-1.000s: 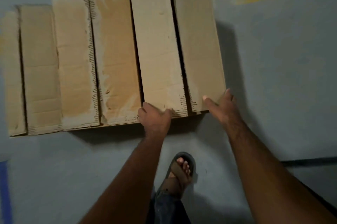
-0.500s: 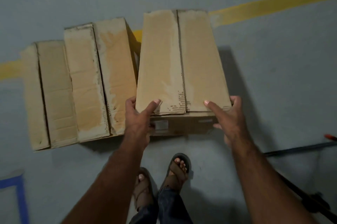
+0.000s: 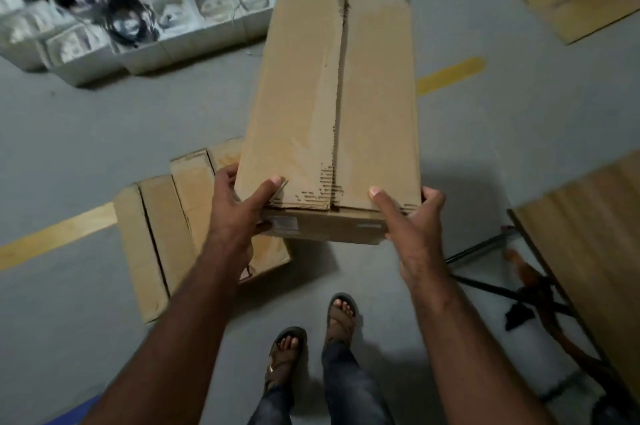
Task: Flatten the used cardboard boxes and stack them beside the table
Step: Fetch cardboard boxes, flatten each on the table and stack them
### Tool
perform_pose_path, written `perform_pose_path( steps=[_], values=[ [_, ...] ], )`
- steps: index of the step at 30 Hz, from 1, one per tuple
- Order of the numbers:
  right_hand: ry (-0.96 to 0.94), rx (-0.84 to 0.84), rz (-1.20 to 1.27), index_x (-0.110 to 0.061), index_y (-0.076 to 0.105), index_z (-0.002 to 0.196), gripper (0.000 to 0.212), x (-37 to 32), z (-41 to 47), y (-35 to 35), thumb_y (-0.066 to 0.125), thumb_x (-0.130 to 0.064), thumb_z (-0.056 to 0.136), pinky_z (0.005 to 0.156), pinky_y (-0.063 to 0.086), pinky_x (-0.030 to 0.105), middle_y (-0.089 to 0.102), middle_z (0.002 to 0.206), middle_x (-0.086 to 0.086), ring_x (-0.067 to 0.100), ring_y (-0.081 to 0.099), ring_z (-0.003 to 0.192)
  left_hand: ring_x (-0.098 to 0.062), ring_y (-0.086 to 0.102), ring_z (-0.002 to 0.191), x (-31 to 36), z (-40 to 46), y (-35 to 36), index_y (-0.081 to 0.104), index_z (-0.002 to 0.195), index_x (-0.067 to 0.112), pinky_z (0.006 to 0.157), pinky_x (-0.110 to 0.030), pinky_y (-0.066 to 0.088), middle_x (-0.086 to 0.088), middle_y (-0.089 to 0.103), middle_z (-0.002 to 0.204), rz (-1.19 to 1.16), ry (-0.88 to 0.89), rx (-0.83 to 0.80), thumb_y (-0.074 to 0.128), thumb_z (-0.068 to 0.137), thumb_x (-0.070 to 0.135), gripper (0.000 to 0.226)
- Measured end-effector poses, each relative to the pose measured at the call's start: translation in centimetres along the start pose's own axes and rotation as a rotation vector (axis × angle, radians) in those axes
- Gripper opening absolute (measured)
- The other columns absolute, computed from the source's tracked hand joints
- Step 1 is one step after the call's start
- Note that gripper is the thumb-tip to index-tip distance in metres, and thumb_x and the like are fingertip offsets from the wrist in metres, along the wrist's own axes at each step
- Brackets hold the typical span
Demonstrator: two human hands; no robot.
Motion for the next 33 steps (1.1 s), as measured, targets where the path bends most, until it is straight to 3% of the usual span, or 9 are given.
perform_pose_path(
  steps=[5, 11, 14, 17, 19, 23, 25, 30, 33],
  values=[
    [-0.121, 0.144, 0.086, -0.028, 0.038, 0.122, 0.072, -6.7, -8.6, -6.4, 0.089, -0.047, 0.074, 0.084, 0.062, 0.037, 0.064, 0.123, 0.001, 0.016, 0.067, 0.105, -0.023, 0.066, 0.106, 7.1, -8.0, -0.5, 0.046, 0.129, 0.032, 0.081, -0.058, 0.061, 0.002, 0.059, 0.127, -0.026, 0.128, -0.134, 0.078, 0.088, 0.027, 0.053],
    [-0.167, 0.354, 0.222, -0.035, 0.037, 0.123, 0.079, -8.6, -17.7, -16.6, 0.088, -0.056, 0.067, 0.087, 0.062, 0.047, 0.064, 0.121, -0.004, 0.016, 0.068, 0.105, -0.019, 0.067, 0.101, 11.7, -16.9, 3.6, 0.047, 0.129, 0.027, 0.067, -0.047, 0.064, 0.003, 0.06, 0.122, -0.015, 0.271, -0.379, 0.077, 0.088, 0.024, 0.051],
    [-0.16, 0.488, 0.287, -0.033, 0.039, 0.135, 0.092, -7.6, -22.1, -22.7, 0.087, -0.062, 0.062, 0.093, 0.059, 0.049, 0.064, 0.123, -0.005, 0.017, 0.066, 0.108, -0.02, 0.066, 0.104, 11.9, -21.9, 7.6, 0.047, 0.128, 0.028, 0.077, -0.052, 0.062, 0.004, 0.06, 0.123, 0.015, 0.299, -0.549, 0.078, 0.088, 0.025, 0.051],
    [-0.149, 0.616, 0.358, -0.03, 0.04, 0.148, 0.107, -5.7, -26.5, -29.2, 0.087, -0.064, 0.057, 0.099, 0.056, 0.051, 0.062, 0.118, -0.011, 0.018, 0.064, 0.113, -0.021, 0.066, 0.105, 11.3, -27.3, 12.3, 0.047, 0.129, 0.028, 0.076, -0.054, 0.062, 0.001, 0.06, 0.126, 0.058, 0.311, -0.718, 0.078, 0.087, 0.026, 0.052],
    [-0.149, 0.688, 0.403, -0.03, 0.043, 0.147, 0.098, -3.8, -29.3, -33.1, 0.088, -0.057, 0.065, 0.1, 0.055, 0.052, 0.062, 0.113, -0.016, 0.017, 0.063, 0.114, -0.021, 0.066, 0.105, 10.2, -30.9, 15.4, 0.047, 0.129, 0.027, 0.071, -0.05, 0.063, 0.001, 0.06, 0.126, 0.087, 0.32, -0.82, 0.079, 0.086, 0.027, 0.053],
    [-0.105, 0.835, 0.477, -0.046, 0.051, 0.113, 0.055, 1.6, -33.6, -39.6, 0.089, -0.045, 0.074, 0.096, 0.057, 0.052, 0.066, 0.111, -0.016, 0.015, 0.066, 0.107, -0.018, 0.065, 0.105, 6.6, -38.2, 20.9, 0.049, 0.125, 0.032, 0.072, -0.053, 0.062, 0.013, 0.058, 0.121, 0.138, 0.331, -0.988, 0.078, 0.089, 0.026, 0.047],
    [-0.08, 0.92, 0.493, -0.046, 0.052, 0.108, 0.048, 4.7, -35.1, -42.7, 0.088, -0.041, 0.077, 0.094, 0.058, 0.052, 0.067, 0.11, -0.014, 0.015, 0.067, 0.104, -0.015, 0.065, 0.103, 4.3, -41.8, 23.4, 0.048, 0.127, 0.032, 0.067, -0.048, 0.061, 0.014, 0.058, 0.12, 0.165, 0.321, -1.053, 0.077, 0.089, 0.025, 0.048],
    [0.021, 0.998, 0.552, -0.03, 0.054, 0.128, 0.06, 12.9, -37.7, -50.4, 0.087, -0.04, 0.079, 0.074, 0.057, 0.038, 0.067, 0.115, -0.008, 0.015, 0.066, 0.102, -0.016, 0.067, 0.095, -2.5, -49.6, 29.2, 0.049, 0.126, 0.029, 0.057, -0.038, 0.06, 0.008, 0.062, 0.113, 0.268, 0.248, -1.166, 0.077, 0.089, 0.021, 0.047],
    [0.098, 0.986, 0.56, -0.027, 0.048, 0.144, 0.083, 17.5, -36.7, -54.5, 0.088, -0.049, 0.074, 0.073, 0.058, 0.041, 0.066, 0.126, -0.002, 0.021, 0.066, 0.107, -0.02, 0.068, 0.096, -6.1, -51.9, 32.6, 0.049, 0.126, 0.029, 0.066, -0.051, 0.063, 0.004, 0.064, 0.114, 0.305, 0.225, -1.175, 0.077, 0.089, 0.021, 0.048]
  ],
)
Point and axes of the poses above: each hand's wrist, its own z-axis towards the middle knuckle, its own y-axis out of the palm, x = y × z, the point moved 3 cm from there along z, towards the middle knuckle
